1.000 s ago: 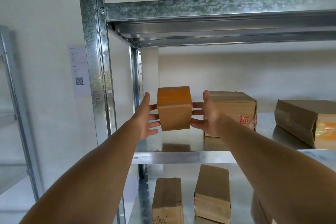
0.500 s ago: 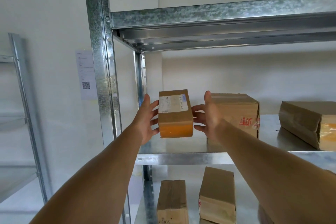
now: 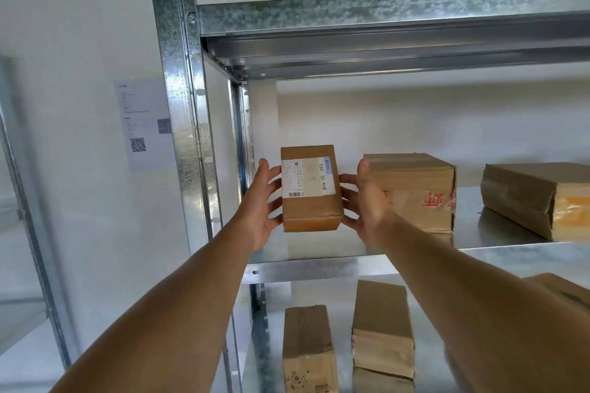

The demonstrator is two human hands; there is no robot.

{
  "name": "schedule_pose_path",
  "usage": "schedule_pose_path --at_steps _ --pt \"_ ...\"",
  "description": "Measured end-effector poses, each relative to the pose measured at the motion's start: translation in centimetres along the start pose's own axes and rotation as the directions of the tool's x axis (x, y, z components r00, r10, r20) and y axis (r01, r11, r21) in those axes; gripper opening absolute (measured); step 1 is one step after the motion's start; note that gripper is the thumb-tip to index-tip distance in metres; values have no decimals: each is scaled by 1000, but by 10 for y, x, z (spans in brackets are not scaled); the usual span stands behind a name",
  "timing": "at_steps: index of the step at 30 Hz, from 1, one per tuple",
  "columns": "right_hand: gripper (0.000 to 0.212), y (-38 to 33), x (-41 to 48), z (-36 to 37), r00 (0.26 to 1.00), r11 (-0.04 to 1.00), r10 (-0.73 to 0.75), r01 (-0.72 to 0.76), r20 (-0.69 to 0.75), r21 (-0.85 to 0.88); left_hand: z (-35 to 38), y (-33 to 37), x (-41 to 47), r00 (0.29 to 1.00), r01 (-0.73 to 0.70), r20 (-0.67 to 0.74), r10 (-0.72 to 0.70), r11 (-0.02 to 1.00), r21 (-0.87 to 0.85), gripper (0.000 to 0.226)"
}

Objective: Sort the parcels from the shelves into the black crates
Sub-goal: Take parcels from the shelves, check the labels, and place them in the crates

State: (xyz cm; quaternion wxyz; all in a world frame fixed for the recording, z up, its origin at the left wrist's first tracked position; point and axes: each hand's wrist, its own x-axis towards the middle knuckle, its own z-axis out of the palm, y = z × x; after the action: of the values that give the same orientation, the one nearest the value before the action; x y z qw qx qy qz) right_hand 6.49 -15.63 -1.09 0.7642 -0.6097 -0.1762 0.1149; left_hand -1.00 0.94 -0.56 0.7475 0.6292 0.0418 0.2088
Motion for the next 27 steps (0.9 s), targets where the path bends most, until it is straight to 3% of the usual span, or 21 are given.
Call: schedule_pose_path --at_steps 12,20,27 --pt "58 0 -49 2 997 999 -33 32 -67 -12 1 4 -46 999 2 37 -2 1000 -14 48" --pt "52 1 -124 4 997 998 -62 63 -55 22 17 12 -127 999 -27 -28 27 1000 5 47" --pt "50 25 -206 -1 999 999 22 -21 -31 41 15 -7 -217 997 9 -73 -9 1000 -1 47"
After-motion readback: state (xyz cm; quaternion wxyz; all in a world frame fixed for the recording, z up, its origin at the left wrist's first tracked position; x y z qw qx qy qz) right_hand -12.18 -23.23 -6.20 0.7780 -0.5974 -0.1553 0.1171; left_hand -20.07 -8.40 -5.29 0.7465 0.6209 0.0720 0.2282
